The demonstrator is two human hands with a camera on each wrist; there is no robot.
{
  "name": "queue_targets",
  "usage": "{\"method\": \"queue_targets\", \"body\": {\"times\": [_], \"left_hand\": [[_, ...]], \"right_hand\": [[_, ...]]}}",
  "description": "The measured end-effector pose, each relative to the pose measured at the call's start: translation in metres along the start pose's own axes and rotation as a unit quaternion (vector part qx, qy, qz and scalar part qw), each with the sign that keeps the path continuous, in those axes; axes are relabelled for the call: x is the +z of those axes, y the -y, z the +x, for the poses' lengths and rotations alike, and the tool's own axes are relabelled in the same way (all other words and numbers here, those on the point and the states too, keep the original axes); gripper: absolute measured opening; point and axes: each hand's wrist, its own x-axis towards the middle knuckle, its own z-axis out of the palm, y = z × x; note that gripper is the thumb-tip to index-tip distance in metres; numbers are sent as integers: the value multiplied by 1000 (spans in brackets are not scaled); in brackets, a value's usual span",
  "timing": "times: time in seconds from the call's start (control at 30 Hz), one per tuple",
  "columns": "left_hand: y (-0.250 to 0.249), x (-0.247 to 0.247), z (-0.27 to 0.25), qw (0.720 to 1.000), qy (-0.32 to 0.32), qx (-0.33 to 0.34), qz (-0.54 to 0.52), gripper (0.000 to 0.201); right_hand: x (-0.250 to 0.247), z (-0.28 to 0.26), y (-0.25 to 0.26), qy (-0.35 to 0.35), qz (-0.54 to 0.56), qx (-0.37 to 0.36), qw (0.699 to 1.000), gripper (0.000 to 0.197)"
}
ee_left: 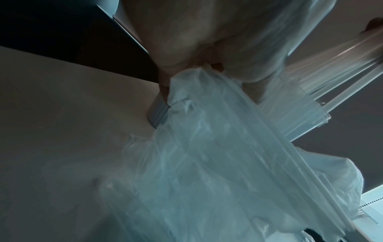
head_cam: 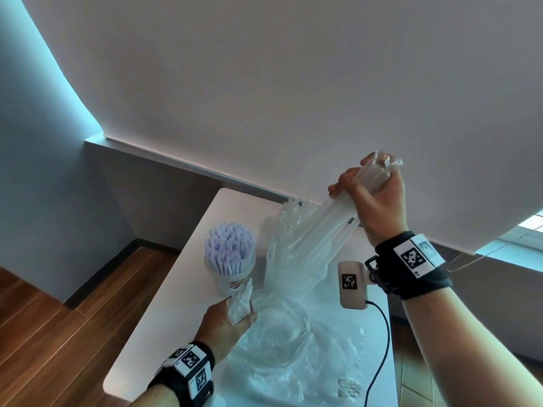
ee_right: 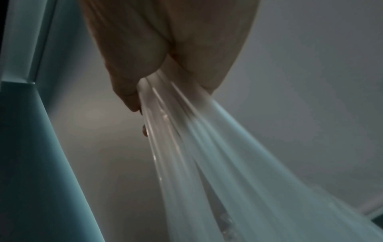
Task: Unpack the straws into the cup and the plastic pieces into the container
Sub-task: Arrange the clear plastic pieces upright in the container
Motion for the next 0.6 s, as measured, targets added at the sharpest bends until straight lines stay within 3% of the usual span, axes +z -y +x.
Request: {"method": "queue_targets", "body": {"times": [0.23, 0.47, 0.6], "left_hand": [[-2, 1, -1, 1000, 1, -15, -7, 17], [-4, 1, -3, 999, 1, -37, -31, 15], [-4, 2, -3, 999, -1, -38, -30, 15]], "right_hand": [[-2, 0, -27, 67, -151, 3, 986, 37], [-5, -22, -65, 140, -398, 36, 906, 36], [-10, -21, -75, 157, -425, -71, 889, 54]]}}
